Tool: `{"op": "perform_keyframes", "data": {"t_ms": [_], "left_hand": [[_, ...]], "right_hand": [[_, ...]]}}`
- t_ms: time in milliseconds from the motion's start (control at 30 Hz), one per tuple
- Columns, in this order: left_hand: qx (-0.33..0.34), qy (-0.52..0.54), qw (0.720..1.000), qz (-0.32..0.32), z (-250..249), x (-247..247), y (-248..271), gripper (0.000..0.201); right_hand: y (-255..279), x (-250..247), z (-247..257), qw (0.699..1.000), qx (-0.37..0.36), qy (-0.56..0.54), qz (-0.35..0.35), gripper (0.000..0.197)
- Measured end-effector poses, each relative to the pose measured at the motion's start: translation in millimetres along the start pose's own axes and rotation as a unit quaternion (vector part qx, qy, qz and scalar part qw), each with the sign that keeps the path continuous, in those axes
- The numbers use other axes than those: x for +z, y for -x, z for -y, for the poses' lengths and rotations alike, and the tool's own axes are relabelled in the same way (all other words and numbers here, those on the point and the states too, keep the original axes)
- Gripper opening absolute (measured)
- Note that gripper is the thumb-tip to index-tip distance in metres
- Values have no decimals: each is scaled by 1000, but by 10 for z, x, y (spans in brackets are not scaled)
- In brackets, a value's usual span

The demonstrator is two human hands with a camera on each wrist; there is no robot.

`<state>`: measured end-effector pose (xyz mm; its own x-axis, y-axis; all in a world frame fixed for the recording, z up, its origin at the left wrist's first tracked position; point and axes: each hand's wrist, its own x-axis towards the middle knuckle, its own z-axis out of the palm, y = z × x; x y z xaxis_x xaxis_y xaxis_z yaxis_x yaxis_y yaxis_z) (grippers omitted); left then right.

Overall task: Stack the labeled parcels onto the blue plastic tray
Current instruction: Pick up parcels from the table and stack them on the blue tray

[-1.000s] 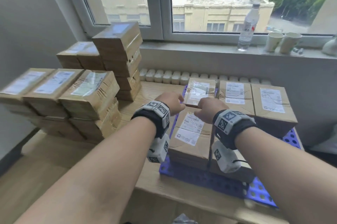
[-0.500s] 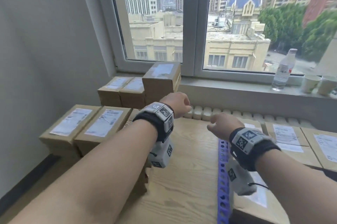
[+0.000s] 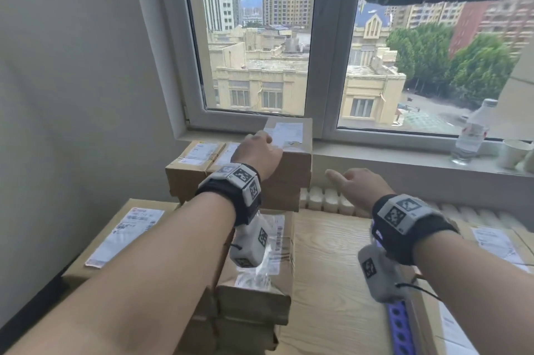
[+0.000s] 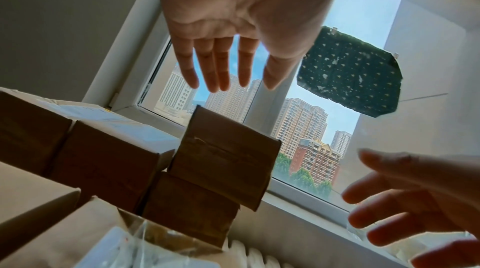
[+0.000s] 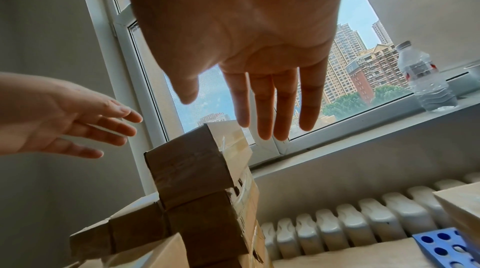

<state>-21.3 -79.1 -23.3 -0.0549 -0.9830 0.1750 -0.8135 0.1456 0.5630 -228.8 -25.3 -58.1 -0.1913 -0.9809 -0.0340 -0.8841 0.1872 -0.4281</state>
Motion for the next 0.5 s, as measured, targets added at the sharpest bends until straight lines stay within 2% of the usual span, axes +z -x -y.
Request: {"op": "perform_keyframes", "data": {"t_ms": [133,267,400,500], "left_hand": [[-51,41,998,-1,151,33,-268,52],[-96,86,991,31,222,137,-545,59],[-125,123,983,48,294,302,-823,63],[-140,151,977,53,351,407,-975,70]], "right_hand": [[-283,48,133,999,1,-44,-12,56],[-595,172,215,991,20,-133,3,61],[-838,278,323,959,69,-268,62,59],[-991,354,340,938,92,-322,94,74]]}}
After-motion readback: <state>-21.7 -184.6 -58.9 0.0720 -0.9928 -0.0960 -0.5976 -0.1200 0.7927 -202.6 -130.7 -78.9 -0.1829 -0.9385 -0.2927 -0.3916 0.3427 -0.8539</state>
